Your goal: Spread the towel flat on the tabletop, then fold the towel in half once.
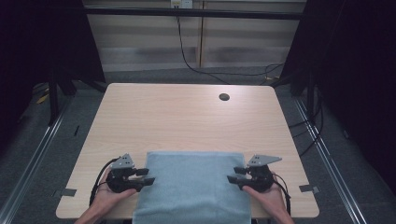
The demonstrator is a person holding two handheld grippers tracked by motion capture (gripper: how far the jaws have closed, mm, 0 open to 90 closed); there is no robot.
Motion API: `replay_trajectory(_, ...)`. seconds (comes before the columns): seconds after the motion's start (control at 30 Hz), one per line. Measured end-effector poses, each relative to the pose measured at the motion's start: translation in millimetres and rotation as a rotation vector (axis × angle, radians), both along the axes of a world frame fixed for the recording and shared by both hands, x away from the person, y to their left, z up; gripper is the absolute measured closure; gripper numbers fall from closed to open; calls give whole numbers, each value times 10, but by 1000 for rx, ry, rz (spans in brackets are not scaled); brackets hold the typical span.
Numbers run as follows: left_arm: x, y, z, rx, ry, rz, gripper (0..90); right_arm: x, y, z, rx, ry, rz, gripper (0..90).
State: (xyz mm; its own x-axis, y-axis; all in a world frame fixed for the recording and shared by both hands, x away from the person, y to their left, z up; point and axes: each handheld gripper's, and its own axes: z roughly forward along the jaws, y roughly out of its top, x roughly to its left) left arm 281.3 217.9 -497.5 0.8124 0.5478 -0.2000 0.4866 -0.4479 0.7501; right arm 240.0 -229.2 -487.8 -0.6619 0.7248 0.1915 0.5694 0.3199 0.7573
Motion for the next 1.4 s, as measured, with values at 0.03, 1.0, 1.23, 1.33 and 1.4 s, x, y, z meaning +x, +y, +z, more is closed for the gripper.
replay_trajectory(0.03, 35, -10, -1, 6, -2, 5, 502, 61, -24, 34, -1, -12, -16, 514)
replay_trajectory(1.0, 705, -85, -90, 39, -15, 131, 343, 494, -8, -157, -138, -23, -70, 830)
replay_trajectory(1.23, 644, -168, -101, 57, -55, 76, 400, 494, -8, -160, -127, -14, -77, 831)
replay_trajectory(1.33, 607, -214, -99, 59, -64, 37, 477, 492, -7, -163, -123, -17, -81, 830)
replay_trajectory(1.4, 593, -263, -86, 72, -64, 36, 569, 489, -5, -166, -120, -19, -81, 829)
